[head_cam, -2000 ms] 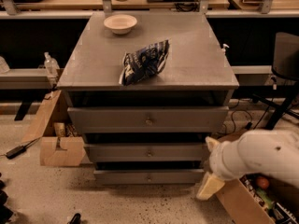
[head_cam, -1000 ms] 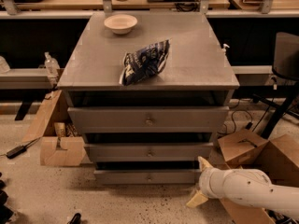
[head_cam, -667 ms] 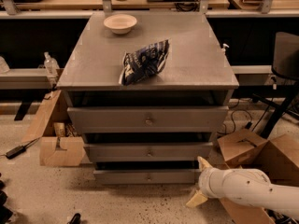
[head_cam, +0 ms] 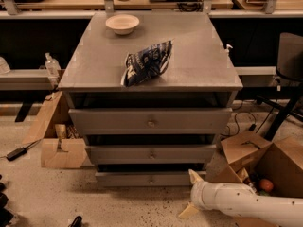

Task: Open bottom drawer

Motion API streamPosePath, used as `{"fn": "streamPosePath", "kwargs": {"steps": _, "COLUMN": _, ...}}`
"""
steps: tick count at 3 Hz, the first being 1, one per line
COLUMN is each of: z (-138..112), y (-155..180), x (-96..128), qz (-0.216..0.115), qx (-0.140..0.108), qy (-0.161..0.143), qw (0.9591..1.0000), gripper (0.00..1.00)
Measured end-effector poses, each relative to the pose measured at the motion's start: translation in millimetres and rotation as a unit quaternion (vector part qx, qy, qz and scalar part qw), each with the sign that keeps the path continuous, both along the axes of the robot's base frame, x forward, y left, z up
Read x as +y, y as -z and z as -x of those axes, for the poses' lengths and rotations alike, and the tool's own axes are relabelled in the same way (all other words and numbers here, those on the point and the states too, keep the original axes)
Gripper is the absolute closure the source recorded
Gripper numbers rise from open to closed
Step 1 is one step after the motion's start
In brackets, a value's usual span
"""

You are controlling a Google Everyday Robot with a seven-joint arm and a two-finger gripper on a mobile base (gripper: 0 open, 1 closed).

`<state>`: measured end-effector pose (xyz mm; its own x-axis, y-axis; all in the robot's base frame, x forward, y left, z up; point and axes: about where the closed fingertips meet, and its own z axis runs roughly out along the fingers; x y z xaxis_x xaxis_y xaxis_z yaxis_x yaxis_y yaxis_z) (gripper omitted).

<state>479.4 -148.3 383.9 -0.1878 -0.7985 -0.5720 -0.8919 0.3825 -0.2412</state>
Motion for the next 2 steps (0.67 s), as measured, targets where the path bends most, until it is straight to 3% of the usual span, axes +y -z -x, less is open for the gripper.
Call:
{"fn": "streamPosePath", "kwargs": {"steps": 1, "z": -12, "y": 34, "x": 18, "qz": -0.022, "qx": -0.019, "qy": -0.029, "qw": 0.9991, "gripper": 0.0}}
{"fn": "streamPosePath", "kwargs": {"steps": 2, "z": -37, "y": 59, "x": 17, "qz": -0.004, "qx": -0.047, "qy": -0.06, "qw": 0.9971, "gripper": 0.0}}
